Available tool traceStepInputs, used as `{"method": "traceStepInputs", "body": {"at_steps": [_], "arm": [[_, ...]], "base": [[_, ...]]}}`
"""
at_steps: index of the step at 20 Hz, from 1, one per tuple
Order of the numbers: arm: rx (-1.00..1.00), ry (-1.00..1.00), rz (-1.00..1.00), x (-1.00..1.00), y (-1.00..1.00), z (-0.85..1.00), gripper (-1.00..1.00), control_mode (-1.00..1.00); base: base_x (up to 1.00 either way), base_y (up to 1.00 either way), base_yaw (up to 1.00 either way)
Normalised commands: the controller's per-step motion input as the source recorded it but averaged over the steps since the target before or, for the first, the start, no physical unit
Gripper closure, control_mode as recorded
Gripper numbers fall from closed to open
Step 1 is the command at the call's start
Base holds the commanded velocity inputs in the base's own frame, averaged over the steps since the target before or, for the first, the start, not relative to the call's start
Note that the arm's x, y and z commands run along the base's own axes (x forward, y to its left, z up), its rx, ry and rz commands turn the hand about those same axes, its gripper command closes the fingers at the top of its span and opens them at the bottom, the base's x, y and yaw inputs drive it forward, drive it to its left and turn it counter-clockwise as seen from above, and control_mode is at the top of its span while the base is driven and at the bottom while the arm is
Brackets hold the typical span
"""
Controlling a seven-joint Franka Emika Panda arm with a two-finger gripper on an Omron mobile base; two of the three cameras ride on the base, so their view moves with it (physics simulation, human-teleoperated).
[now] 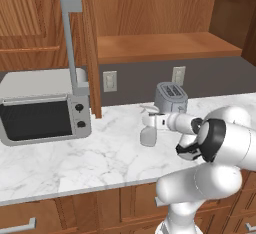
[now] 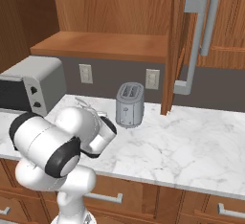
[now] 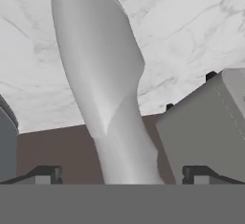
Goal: Move the cutting board and knife to the sink. Then move spray from the cabinet to the counter.
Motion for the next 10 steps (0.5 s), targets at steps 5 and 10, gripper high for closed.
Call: {"method": "traceStepInputs", "body": {"at_steps": [5,10], "arm": [[0.00,0.00,0.00,-0.22,-0.02,-0.03,-1.00,-1.00],[0.00,-0.01,0.00,-0.28,-0.15,0.00,-1.00,-1.00]], "base": [[0.00,0.00,0.00],[0.00,0.00,0.00]]}}
